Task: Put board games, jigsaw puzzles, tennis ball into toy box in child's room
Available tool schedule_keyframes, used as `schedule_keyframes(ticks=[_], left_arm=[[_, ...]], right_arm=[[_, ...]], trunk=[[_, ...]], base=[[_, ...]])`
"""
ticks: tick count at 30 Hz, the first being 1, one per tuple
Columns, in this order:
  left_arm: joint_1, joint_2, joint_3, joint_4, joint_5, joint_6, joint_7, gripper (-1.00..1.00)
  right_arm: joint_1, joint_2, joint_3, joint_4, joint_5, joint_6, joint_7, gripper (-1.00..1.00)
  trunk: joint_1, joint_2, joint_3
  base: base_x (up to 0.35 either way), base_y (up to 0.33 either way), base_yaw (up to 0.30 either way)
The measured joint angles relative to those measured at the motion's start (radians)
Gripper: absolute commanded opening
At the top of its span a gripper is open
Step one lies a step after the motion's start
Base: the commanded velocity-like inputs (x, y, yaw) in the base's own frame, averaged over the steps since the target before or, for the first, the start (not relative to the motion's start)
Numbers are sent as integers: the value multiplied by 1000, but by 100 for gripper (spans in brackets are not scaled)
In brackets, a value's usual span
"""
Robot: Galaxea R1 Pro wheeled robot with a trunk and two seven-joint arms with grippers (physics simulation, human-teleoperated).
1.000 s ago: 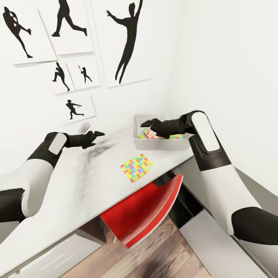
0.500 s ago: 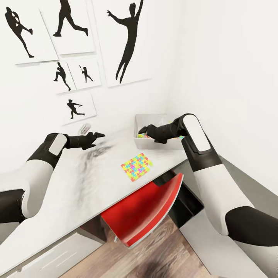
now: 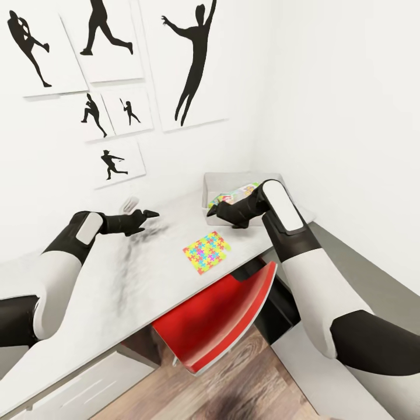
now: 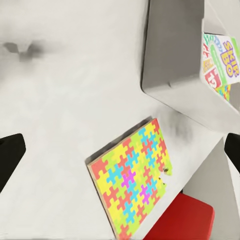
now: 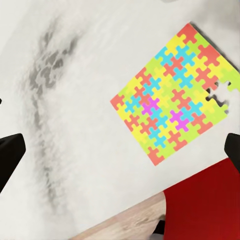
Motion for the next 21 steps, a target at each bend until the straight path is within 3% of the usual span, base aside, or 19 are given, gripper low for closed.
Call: schedule_keyframes(ticks=[9,12,17,21], left_arm=[[18,17,-1,0,0,1,-27,100],[21,21,-2,0,0,1,-33,100],[31,24,-2,0,0,3,-39,100],[38,28,-1,0,0,10,-41,100]], right_arm=[[1,1,18,-2,2,0,-3,100],[2,1,50,-3,4,0,-3,100],[2,2,139,-3,6,-11,-3,100],[2,2,167,-3,8,-30,-3,100]], trunk=[[0,0,0],[0,0,0],[0,0,0],[0,0,0]], base=[[0,0,0],[-41,0,0],[-106,0,0],[-50,0,0]])
